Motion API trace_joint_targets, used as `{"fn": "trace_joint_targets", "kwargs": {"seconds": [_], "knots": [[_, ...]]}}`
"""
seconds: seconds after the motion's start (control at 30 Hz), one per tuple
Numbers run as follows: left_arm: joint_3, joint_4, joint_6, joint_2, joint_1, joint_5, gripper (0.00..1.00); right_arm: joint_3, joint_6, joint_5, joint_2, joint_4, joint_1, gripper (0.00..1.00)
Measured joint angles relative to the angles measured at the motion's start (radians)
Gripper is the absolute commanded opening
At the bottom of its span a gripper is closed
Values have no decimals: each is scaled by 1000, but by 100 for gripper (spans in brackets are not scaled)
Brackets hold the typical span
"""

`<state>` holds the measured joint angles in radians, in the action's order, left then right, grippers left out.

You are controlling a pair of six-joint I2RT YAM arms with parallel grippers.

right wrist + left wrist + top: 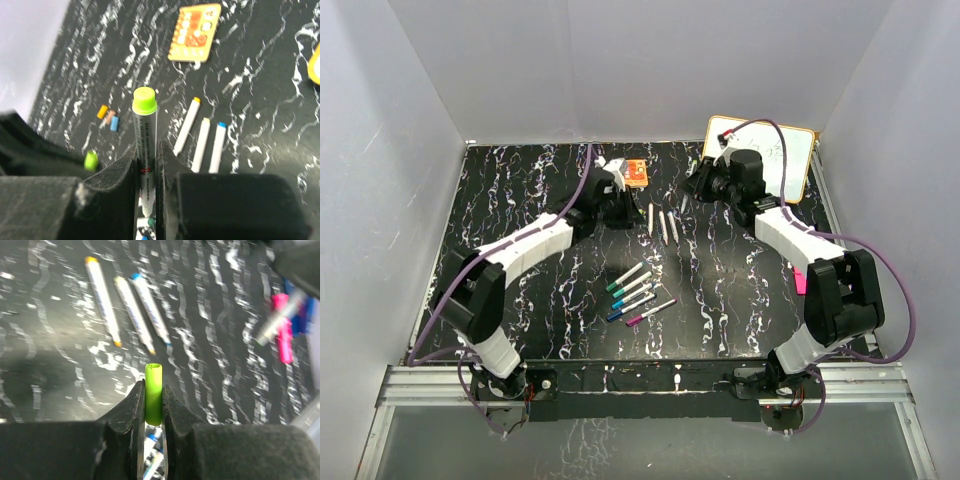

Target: Open the pen caps

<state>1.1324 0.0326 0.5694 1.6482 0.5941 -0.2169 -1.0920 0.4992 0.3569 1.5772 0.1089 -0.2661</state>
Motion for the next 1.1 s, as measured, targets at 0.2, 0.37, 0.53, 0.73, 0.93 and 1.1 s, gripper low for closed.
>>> {"fn": "trace_joint_targets", "kwargs": {"seconds": [0.2, 0.37, 0.53, 0.73, 0.93, 1.1], "knots": [[171, -219, -142, 161, -50, 175, 0, -10, -94, -5, -3, -193, 0, 0], [241, -364, -212, 291, -63, 312, 0, -8, -135, -19, -3, -266, 0, 0], [271, -431, -248, 328, -82, 374, 1, -5, -159, -32, -3, -300, 0, 0], [303, -451, -267, 328, -109, 414, 8, -5, -171, -43, 2, -334, 0, 0], [303, -447, -279, 359, -121, 435, 8, -5, -181, -44, 43, -345, 0, 0], [302, -437, -282, 383, -121, 438, 8, -5, -183, -44, 64, -351, 0, 0]]}}
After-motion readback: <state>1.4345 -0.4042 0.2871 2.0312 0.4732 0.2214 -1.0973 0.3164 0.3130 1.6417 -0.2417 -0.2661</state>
